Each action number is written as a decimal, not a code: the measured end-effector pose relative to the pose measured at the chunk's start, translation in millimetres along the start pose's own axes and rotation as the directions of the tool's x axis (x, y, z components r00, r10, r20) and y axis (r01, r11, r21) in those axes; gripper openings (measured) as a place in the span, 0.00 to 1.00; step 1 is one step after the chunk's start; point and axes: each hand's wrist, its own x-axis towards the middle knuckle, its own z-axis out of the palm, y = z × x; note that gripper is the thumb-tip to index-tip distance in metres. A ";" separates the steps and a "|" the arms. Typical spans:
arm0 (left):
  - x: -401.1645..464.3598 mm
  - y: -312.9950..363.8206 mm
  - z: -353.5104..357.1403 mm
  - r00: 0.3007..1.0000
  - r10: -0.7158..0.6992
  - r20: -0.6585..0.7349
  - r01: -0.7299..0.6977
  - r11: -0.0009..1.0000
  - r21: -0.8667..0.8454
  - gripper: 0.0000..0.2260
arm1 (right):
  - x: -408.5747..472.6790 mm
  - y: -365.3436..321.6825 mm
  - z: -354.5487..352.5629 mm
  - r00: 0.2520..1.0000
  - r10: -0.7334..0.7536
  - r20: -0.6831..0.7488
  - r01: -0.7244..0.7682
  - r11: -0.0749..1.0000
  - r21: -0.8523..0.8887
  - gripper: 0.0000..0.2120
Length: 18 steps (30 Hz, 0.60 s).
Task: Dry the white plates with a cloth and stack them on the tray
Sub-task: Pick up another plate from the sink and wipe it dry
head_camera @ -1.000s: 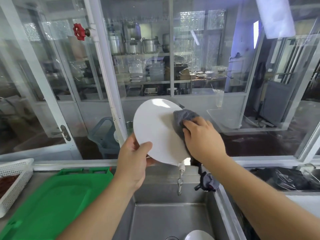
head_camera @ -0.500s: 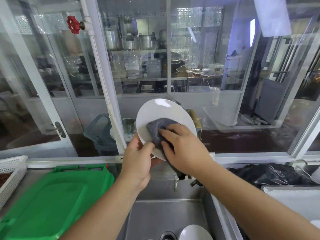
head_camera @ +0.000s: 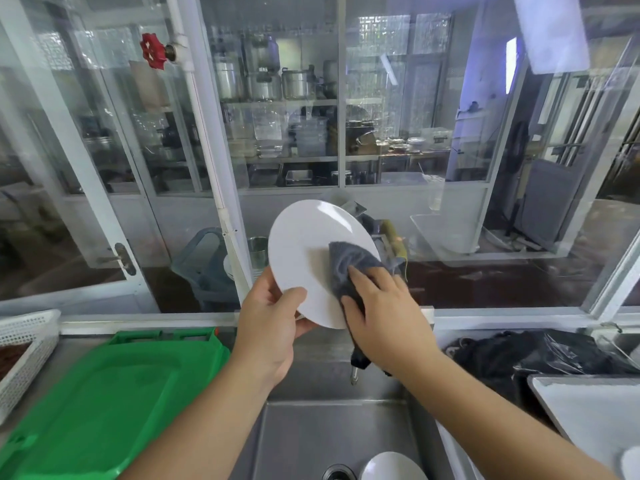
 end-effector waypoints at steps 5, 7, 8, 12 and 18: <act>-9.6 -11.0 7.5 0.997 -0.035 0.066 0.030 0.996 0.082 0.25 | 6.9 -9.7 -10.9 0.980 -0.188 -0.070 0.191 0.981 0.037 0.23; -14.3 -15.9 11.1 0.994 -0.063 0.088 0.055 0.995 0.084 0.24 | 23.3 -11.4 -18.3 0.961 -0.249 -0.122 0.254 0.967 0.023 0.22; -16.4 -17.9 12.4 0.992 -0.073 0.099 0.065 0.995 0.080 0.24 | 33.0 -11.7 -22.2 0.956 -0.255 -0.147 0.261 0.965 0.020 0.22; -24.1 -17.2 13.5 0.992 -0.029 0.124 0.029 1.000 0.004 0.19 | 66.0 0.5 -35.9 0.970 -0.082 -0.228 0.090 0.996 0.024 0.23; -16.5 -0.9 1.6 0.994 0.082 0.070 -0.077 0.995 -0.068 0.27 | 69.7 42.2 -34.9 0.938 0.347 -0.004 -0.329 0.894 0.304 0.23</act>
